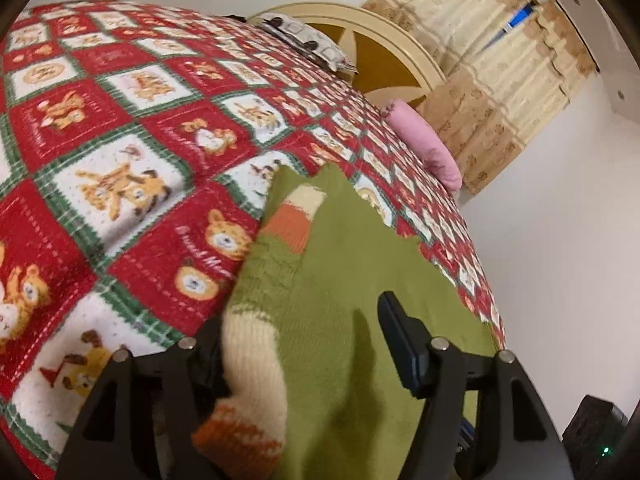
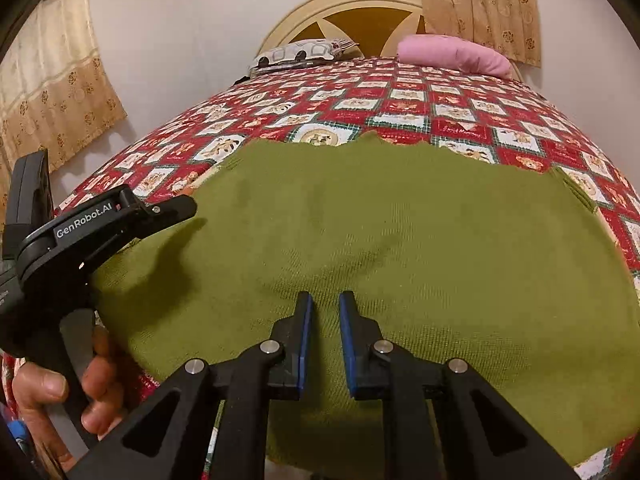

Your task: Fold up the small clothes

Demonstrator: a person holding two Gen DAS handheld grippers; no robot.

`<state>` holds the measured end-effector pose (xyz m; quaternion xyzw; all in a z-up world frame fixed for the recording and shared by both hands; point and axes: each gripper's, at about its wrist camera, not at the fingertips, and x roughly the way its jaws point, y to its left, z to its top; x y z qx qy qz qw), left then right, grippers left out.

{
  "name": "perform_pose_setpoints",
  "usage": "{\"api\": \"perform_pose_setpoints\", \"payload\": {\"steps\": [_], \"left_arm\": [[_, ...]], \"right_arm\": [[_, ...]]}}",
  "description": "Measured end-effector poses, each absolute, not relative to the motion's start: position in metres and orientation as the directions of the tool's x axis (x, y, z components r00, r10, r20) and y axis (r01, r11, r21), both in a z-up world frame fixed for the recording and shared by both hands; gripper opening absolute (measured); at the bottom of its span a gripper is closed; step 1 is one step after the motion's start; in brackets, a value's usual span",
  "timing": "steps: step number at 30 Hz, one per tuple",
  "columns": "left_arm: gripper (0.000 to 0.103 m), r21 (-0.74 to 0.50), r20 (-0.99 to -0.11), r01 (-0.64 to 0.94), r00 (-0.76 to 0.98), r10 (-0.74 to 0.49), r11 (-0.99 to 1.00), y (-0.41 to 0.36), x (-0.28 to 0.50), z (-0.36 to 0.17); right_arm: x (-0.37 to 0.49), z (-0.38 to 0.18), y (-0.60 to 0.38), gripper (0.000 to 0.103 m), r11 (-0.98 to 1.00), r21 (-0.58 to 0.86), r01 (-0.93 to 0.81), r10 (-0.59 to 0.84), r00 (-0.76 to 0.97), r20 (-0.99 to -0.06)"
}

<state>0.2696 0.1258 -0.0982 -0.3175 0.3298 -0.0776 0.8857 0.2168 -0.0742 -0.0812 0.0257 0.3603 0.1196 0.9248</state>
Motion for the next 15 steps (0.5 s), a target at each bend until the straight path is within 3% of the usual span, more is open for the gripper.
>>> {"api": "perform_pose_setpoints", "payload": {"steps": [2, 3, 6, 11, 15], "left_arm": [[0.033, -0.608, -0.529, -0.069, 0.778, -0.339, 0.791, 0.126, 0.268, -0.096], [0.03, -0.618, -0.524, -0.069, 0.779, -0.345, 0.783, 0.128, 0.268, -0.097], [0.027, -0.625, -0.527, -0.077, 0.776, -0.347, 0.777, 0.13, 0.269, -0.096], [0.023, -0.531, -0.517, -0.042, 0.807, -0.284, 0.847, 0.112, 0.263, -0.072], [0.023, -0.43, -0.474, 0.079, 0.828, -0.299, 0.899, 0.073, 0.26, -0.046]], "right_arm": [[0.217, -0.082, -0.074, 0.014, 0.969, 0.144, -0.203, 0.247, 0.712, -0.657], [0.215, -0.082, -0.076, 0.014, 0.968, 0.146, -0.203, 0.248, 0.712, -0.657], [0.215, -0.082, -0.081, 0.014, 0.967, 0.153, -0.205, 0.254, 0.712, -0.655], [0.218, -0.084, -0.094, 0.015, 0.956, 0.205, -0.209, 0.292, 0.706, -0.646], [0.217, -0.085, -0.1, 0.014, 0.949, 0.243, -0.2, 0.311, 0.711, -0.63]]}}
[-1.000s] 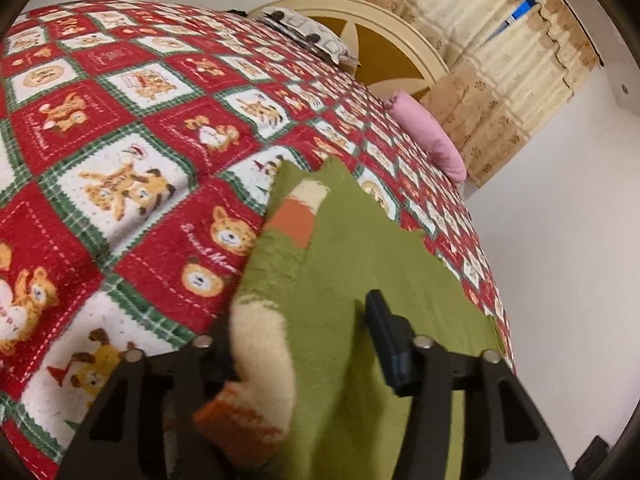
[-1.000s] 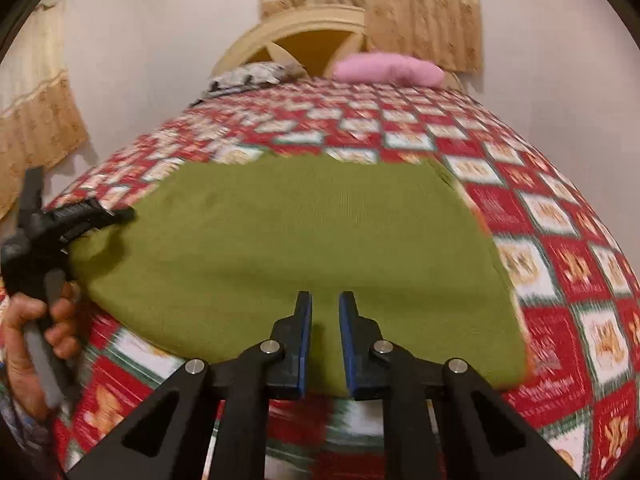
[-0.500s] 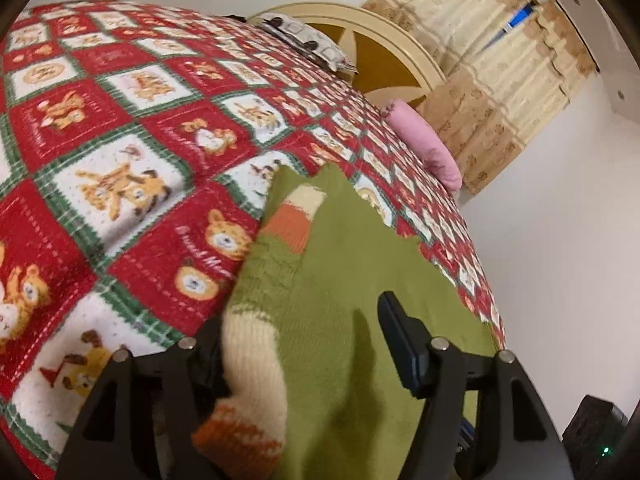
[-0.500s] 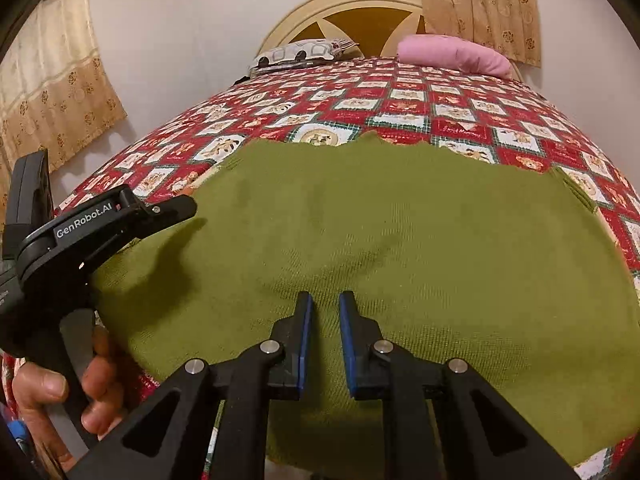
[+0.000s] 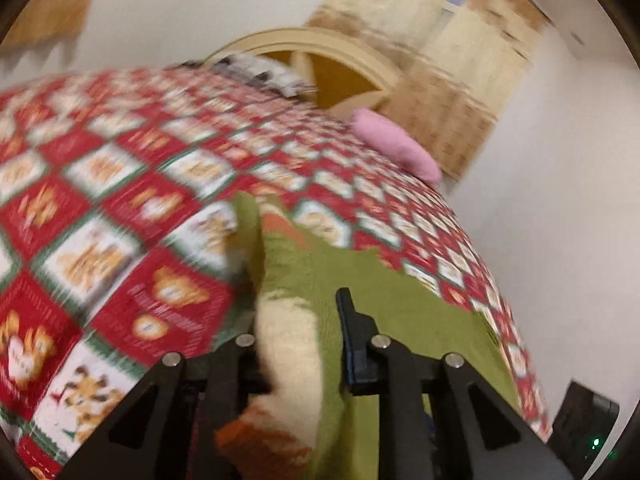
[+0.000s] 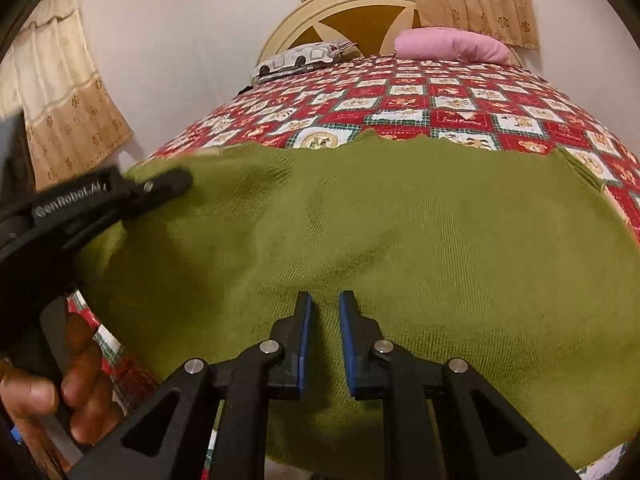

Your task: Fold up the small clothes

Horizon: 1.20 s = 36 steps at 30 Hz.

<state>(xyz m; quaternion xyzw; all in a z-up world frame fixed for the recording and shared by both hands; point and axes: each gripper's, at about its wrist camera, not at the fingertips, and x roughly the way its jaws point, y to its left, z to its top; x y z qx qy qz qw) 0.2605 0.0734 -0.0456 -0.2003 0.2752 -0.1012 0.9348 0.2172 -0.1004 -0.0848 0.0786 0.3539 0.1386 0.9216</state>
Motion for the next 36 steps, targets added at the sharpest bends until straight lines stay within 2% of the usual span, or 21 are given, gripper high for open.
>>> {"api": "perform_pose_setpoints", "payload": {"steps": [3, 6, 7, 9, 16, 18, 19, 20, 21, 25, 27, 31, 36], "left_arm": [[0.023, -0.321, -0.455, 0.207, 0.822, -0.342, 0.924, 0.032, 0.253, -0.036], [0.023, -0.255, -0.492, 0.28, 0.786, -0.374, 0.925, 0.003, 0.254, -0.049], [0.022, -0.252, -0.518, 0.293, 0.764, -0.384, 0.922, -0.003, 0.257, -0.059], [0.022, -0.338, -0.561, 0.29, 0.702, -0.439, 0.895, 0.006, 0.272, -0.068], [0.022, -0.369, -0.546, 0.295, 0.698, -0.463, 0.881, 0.022, 0.273, -0.06], [0.022, -0.392, -0.539, 0.295, 0.694, -0.477, 0.872, 0.026, 0.274, -0.06], [0.022, -0.396, -0.537, 0.295, 0.694, -0.48, 0.87, 0.026, 0.274, -0.059], [0.022, -0.393, -0.537, 0.297, 0.694, -0.479, 0.87, 0.023, 0.271, -0.062], [0.022, -0.386, -0.539, 0.297, 0.696, -0.475, 0.873, 0.019, 0.268, -0.064], [0.022, -0.371, -0.542, 0.294, 0.702, -0.462, 0.881, 0.011, 0.265, -0.067], [0.022, -0.371, -0.542, 0.293, 0.702, -0.461, 0.881, 0.01, 0.265, -0.068], [0.023, -0.376, -0.537, 0.292, 0.704, -0.464, 0.879, 0.011, 0.264, -0.069], [0.023, -0.386, -0.534, 0.293, 0.703, -0.471, 0.875, 0.014, 0.264, -0.069]], "right_arm": [[0.215, -0.085, -0.112, 0.015, 0.94, 0.296, -0.17, 0.322, 0.728, -0.605], [0.214, -0.088, -0.128, 0.015, 0.912, 0.383, -0.143, 0.358, 0.73, -0.582], [0.215, -0.09, -0.131, 0.015, 0.907, 0.398, -0.137, 0.365, 0.727, -0.581], [0.216, -0.091, -0.132, 0.015, 0.899, 0.416, -0.134, 0.376, 0.721, -0.581], [0.21, -0.088, -0.144, 0.015, 0.868, 0.479, -0.133, 0.419, 0.714, -0.561], [0.202, -0.08, -0.153, 0.021, 0.861, 0.492, -0.13, 0.419, 0.73, -0.54], [0.201, -0.075, -0.16, 0.035, 0.85, 0.511, -0.131, 0.427, 0.74, -0.52], [0.202, -0.069, -0.166, 0.055, 0.837, 0.53, -0.134, 0.439, 0.744, -0.505], [0.205, -0.061, -0.174, 0.061, 0.822, 0.554, -0.134, 0.45, 0.749, -0.486], [0.237, -0.031, -0.188, 0.063, 0.766, 0.624, -0.155, 0.513, 0.733, -0.446], [0.263, -0.026, -0.182, 0.063, 0.735, 0.659, -0.156, 0.565, 0.679, -0.469], [0.315, -0.042, -0.148, 0.063, 0.772, 0.616, -0.156, 0.584, 0.557, -0.591], [0.337, -0.068, -0.107, 0.063, 0.781, 0.592, -0.197, 0.606, 0.467, -0.644]]}}
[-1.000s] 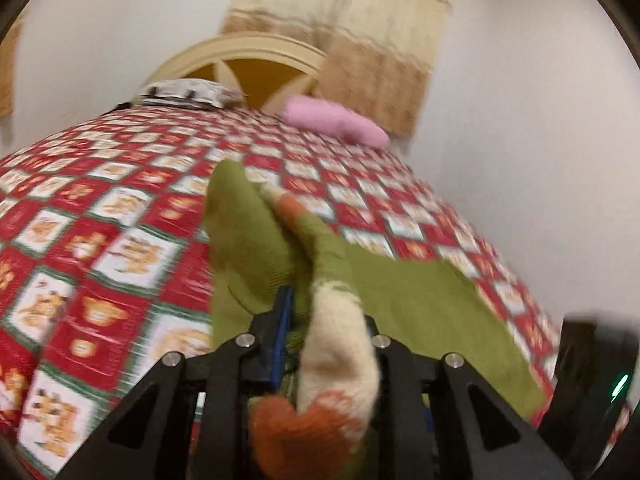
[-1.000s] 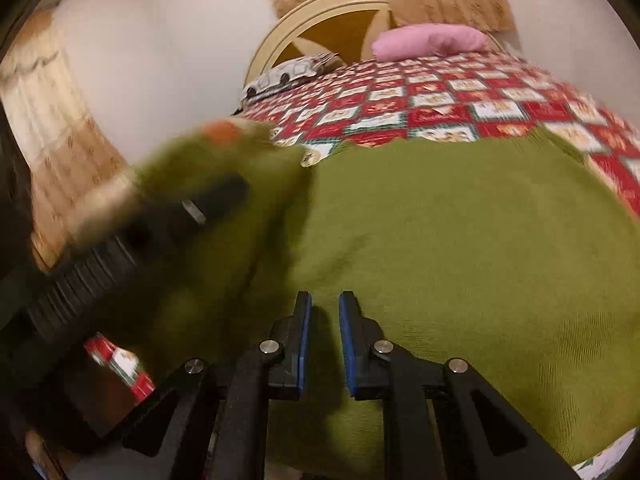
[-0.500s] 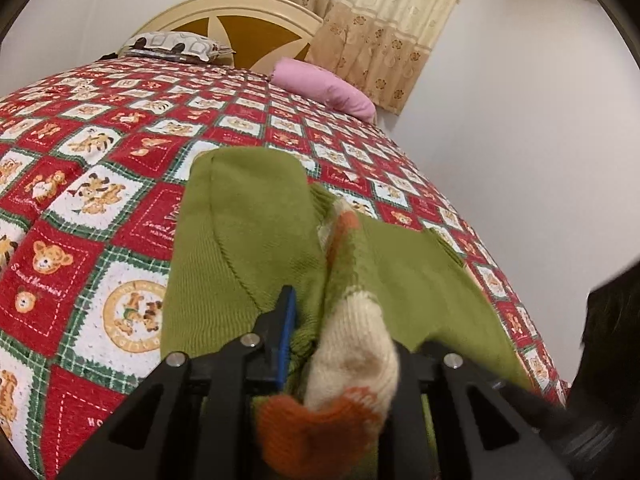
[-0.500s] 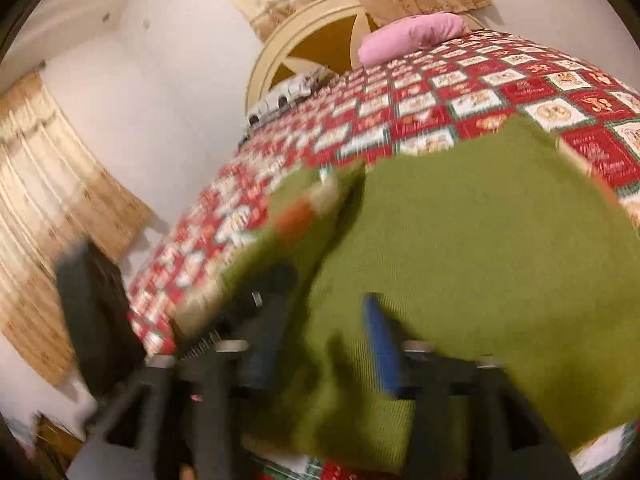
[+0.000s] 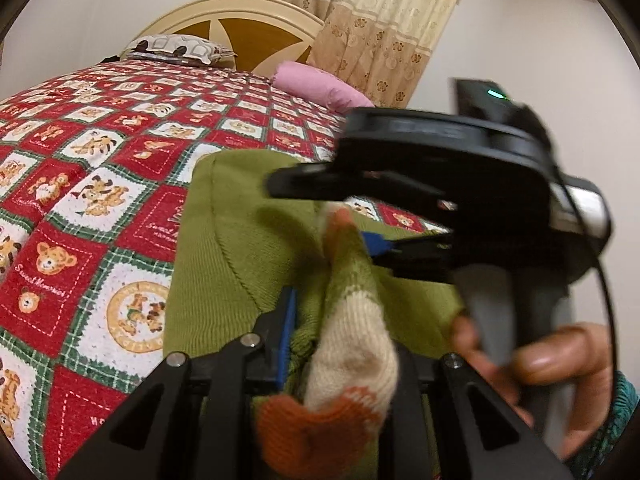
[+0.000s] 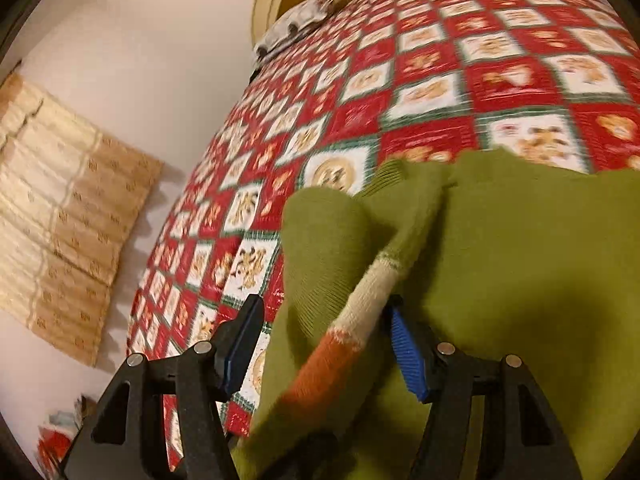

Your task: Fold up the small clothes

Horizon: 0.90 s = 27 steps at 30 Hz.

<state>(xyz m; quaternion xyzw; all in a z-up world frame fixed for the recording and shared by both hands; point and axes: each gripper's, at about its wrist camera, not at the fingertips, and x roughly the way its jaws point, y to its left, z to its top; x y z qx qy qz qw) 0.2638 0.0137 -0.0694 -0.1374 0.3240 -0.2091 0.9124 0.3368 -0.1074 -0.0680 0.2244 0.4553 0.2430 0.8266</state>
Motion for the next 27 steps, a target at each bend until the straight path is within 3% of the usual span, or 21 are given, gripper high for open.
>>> {"api": "perform_pose_setpoints", "payload": {"steps": [1, 2, 3, 4, 7, 14, 22, 27], "left_arm": [[0.023, -0.386, -0.534, 0.292, 0.703, -0.471, 0.875, 0.013, 0.264, -0.069], [0.023, -0.388, -0.533, 0.292, 0.702, -0.472, 0.874, 0.013, 0.264, -0.069], [0.023, -0.392, -0.532, 0.292, 0.702, -0.474, 0.872, 0.014, 0.264, -0.07], [0.023, -0.395, -0.53, 0.291, 0.702, -0.475, 0.871, 0.014, 0.263, -0.07], [0.023, -0.396, -0.528, 0.297, 0.701, -0.479, 0.869, 0.013, 0.262, -0.069], [0.021, -0.318, -0.483, 0.354, 0.738, -0.471, 0.88, 0.001, 0.245, -0.047], [0.021, -0.194, -0.471, 0.467, 0.727, -0.5, 0.863, -0.076, 0.227, -0.014], [0.02, -0.123, -0.502, 0.519, 0.703, -0.504, 0.846, -0.139, 0.221, -0.018]], "right_arm": [[0.337, -0.069, -0.101, 0.063, 0.796, 0.566, -0.214, 0.592, 0.47, -0.655], [0.338, -0.067, -0.093, 0.054, 0.822, 0.517, -0.24, 0.563, 0.482, -0.672], [0.338, -0.065, -0.087, 0.041, 0.842, 0.472, -0.261, 0.537, 0.49, -0.687], [0.337, -0.064, -0.081, 0.015, 0.862, 0.419, -0.284, 0.506, 0.493, -0.708], [0.328, -0.06, -0.075, 0.013, 0.894, 0.317, -0.315, 0.444, 0.538, -0.717], [0.3, -0.025, -0.098, 0.013, 0.883, 0.282, -0.376, 0.464, 0.597, -0.654], [0.284, 0.001, -0.177, 0.013, 0.894, 0.231, -0.385, 0.436, 0.623, -0.65], [0.288, -0.019, -0.241, 0.013, 0.903, 0.286, -0.321, 0.427, 0.597, -0.679]]}}
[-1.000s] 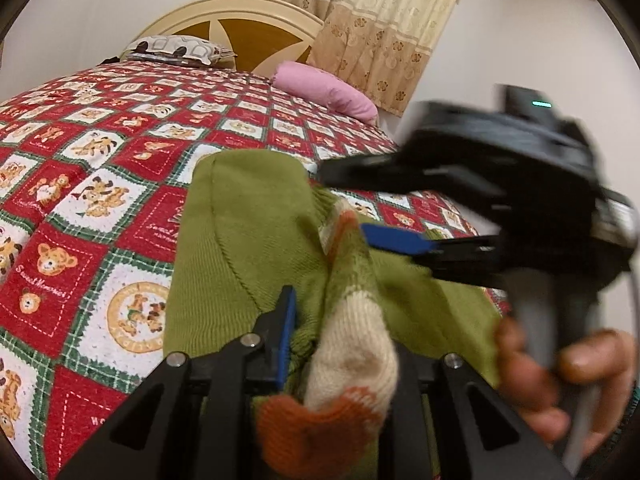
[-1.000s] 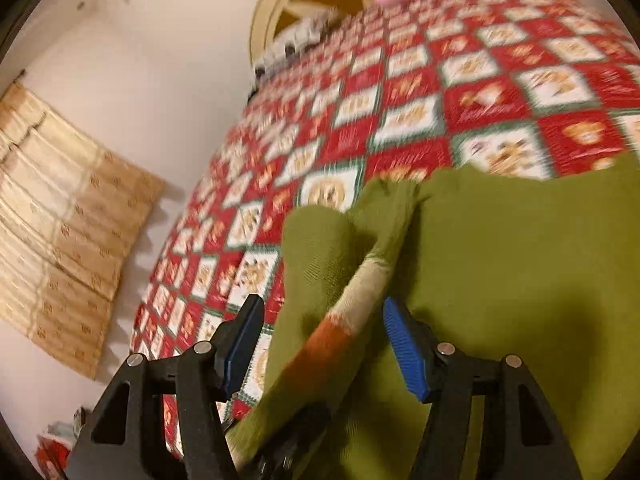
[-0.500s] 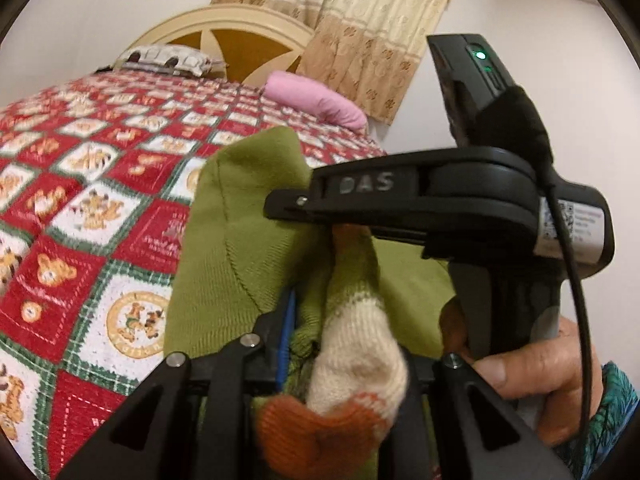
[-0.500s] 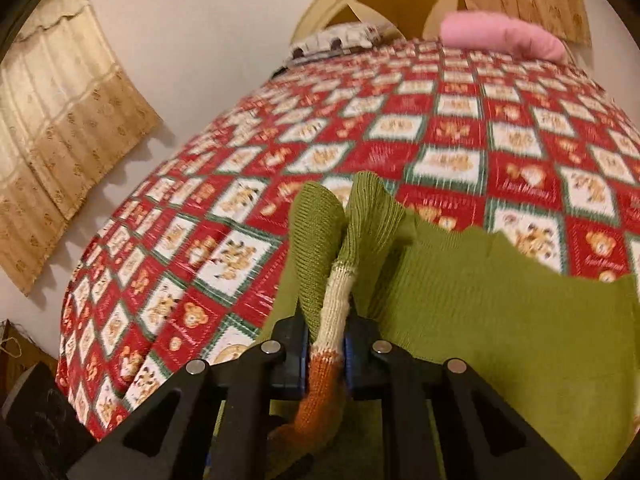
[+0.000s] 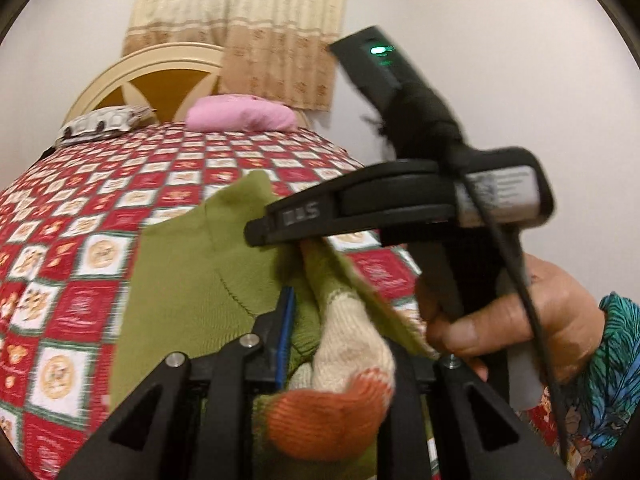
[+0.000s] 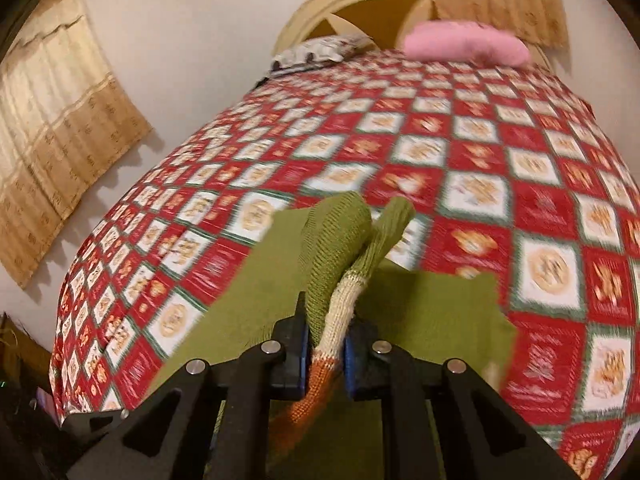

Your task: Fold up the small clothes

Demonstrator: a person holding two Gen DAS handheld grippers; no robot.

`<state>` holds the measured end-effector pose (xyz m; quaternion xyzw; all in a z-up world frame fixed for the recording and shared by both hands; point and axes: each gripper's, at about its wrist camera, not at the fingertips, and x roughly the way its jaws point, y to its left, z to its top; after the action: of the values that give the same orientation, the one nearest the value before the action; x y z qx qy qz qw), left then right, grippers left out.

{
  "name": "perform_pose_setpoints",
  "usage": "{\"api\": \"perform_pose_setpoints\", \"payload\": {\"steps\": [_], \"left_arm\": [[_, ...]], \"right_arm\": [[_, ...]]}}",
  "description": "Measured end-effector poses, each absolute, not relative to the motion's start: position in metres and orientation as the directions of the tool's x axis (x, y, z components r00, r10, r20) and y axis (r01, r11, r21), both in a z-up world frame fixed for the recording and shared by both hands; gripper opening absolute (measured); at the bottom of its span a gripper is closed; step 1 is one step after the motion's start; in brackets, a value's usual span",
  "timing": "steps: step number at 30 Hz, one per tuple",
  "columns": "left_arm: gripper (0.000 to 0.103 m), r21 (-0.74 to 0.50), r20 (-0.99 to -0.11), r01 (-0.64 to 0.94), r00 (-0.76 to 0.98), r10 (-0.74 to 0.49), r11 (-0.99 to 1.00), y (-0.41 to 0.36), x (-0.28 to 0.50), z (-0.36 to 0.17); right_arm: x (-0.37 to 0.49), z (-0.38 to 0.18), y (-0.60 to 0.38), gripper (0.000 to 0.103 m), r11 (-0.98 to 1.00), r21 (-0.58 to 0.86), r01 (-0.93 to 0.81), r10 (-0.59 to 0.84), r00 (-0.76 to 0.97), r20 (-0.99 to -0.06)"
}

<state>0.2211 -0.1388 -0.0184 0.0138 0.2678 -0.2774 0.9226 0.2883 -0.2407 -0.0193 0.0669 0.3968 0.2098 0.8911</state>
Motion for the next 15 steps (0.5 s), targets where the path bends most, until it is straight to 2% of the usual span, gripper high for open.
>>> {"api": "perform_pose_setpoints", "payload": {"steps": [3, 4, 9, 15], "left_arm": [[0.015, -0.095, -0.534, 0.548, 0.677, -0.507, 0.831, -0.168, 0.22, -0.031], [0.006, -0.097, -0.543, 0.571, 0.656, -0.525, 0.815, -0.176, 0.219, -0.036], [0.006, -0.042, -0.589, 0.601, 0.631, -0.505, 0.799, -0.196, 0.211, -0.054], [0.011, -0.139, -0.614, 0.628, 0.552, -0.564, 0.766, -0.167, 0.2, -0.049]], "right_arm": [[0.289, -0.037, -0.265, 0.013, 0.911, 0.297, -0.286, 0.411, 0.587, -0.697], [0.289, -0.043, -0.273, 0.013, 0.914, 0.298, -0.274, 0.405, 0.589, -0.7], [0.286, -0.074, -0.298, 0.013, 0.915, 0.338, -0.222, 0.402, 0.582, -0.707], [0.284, -0.091, -0.313, 0.012, 0.898, 0.398, -0.189, 0.426, 0.599, -0.677]]}}
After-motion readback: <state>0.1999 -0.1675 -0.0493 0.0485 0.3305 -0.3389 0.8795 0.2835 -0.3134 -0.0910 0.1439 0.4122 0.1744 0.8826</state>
